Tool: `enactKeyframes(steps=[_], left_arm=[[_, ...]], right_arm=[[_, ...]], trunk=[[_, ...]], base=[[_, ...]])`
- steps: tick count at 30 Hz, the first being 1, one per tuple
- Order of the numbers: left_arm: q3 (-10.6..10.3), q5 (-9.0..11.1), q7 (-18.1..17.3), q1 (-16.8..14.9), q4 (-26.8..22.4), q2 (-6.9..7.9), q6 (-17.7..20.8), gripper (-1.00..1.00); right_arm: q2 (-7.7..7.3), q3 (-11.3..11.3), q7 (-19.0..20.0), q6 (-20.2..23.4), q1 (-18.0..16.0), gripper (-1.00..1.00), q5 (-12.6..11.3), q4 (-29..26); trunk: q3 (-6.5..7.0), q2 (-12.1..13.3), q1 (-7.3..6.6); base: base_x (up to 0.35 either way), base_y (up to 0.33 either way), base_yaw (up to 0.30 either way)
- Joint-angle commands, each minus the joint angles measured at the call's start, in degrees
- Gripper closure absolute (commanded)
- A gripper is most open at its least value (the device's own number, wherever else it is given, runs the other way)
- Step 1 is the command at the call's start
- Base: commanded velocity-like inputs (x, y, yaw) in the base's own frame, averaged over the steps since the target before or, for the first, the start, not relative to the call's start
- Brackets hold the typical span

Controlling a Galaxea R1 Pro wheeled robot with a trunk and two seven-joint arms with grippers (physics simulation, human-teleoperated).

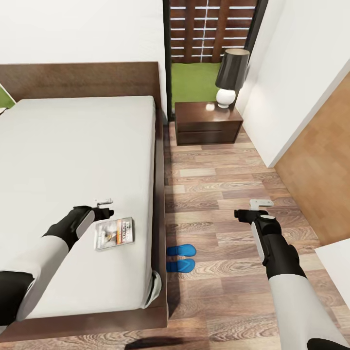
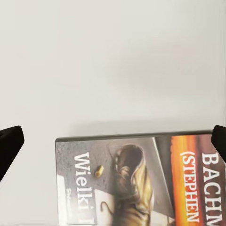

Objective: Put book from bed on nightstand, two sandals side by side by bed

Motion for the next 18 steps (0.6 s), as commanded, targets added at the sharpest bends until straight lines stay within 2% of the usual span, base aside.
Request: enactKeyframes(steps=[1,6,18], left_arm=[[-0.44,0.62,0.52,-0.02,-0.59,0.15,0.71,-1.00],[-0.52,0.61,0.42,-0.04,-3.29,0.37,2.13,-1.00],[-0.69,0.61,0.39,-0.04,-4.22,0.48,2.44,-1.00]], right_arm=[[0.00,0.03,-0.02,0.30,-0.03,-1.00,0.21,-0.06],[0.00,0.03,-0.05,0.28,-0.03,-1.00,0.21,-0.05],[0.00,0.03,-0.06,0.32,-0.03,-1.00,0.31,-0.06]], trunk=[[-0.04,-0.02,0.00],[-0.04,-0.02,0.00],[-0.04,-0.02,0.00]], base=[[0.000,0.000,0.000],[0.000,0.000,0.000],[0.000,0.000,0.000]])
